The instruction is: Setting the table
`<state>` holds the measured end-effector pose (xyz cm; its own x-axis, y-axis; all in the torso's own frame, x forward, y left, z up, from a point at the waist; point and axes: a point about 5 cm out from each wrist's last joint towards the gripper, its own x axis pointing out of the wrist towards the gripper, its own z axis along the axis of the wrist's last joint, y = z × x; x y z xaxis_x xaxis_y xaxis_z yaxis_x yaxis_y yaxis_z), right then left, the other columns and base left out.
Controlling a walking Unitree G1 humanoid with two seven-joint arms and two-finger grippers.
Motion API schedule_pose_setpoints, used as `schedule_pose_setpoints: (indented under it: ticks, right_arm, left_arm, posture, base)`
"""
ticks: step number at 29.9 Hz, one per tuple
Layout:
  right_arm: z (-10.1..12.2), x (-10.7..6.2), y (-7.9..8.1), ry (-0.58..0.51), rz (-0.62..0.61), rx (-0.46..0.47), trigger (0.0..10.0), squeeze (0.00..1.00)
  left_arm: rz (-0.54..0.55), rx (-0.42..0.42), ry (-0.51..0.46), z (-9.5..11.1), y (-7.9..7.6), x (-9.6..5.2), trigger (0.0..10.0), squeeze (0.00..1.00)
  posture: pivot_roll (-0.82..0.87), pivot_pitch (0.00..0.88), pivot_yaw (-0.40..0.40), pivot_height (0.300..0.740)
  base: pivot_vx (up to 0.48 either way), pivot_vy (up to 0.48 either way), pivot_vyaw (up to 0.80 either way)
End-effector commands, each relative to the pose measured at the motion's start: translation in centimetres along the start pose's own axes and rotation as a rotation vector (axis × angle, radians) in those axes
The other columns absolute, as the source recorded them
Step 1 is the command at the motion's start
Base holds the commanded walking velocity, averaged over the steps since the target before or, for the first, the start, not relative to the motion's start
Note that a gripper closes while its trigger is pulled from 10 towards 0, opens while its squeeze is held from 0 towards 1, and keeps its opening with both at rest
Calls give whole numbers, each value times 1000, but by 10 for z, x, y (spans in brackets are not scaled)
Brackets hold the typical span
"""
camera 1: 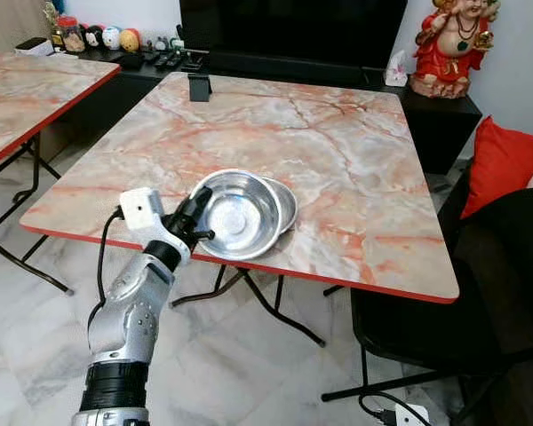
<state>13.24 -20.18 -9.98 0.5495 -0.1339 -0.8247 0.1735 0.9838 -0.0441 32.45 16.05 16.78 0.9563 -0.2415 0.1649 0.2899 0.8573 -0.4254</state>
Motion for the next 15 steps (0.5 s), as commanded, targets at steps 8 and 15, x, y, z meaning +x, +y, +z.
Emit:
schedule_pose_setpoints:
  ticks: [8,15]
  right_arm:
    - [-2,0,-2,11,-7,11,10000,0]
    - [-1,0,-2,6,-4,15,10000,0]
  left_arm:
    - [-34,-31,-24,7,-8,3,10000,0]
    - [-35,-29,-20,8,-8,4,10000,0]
  posture:
    - [102,0,-71,731]
    - [102,0,-71,731]
  base:
    - [0,0,0]
    - [0,0,-413]
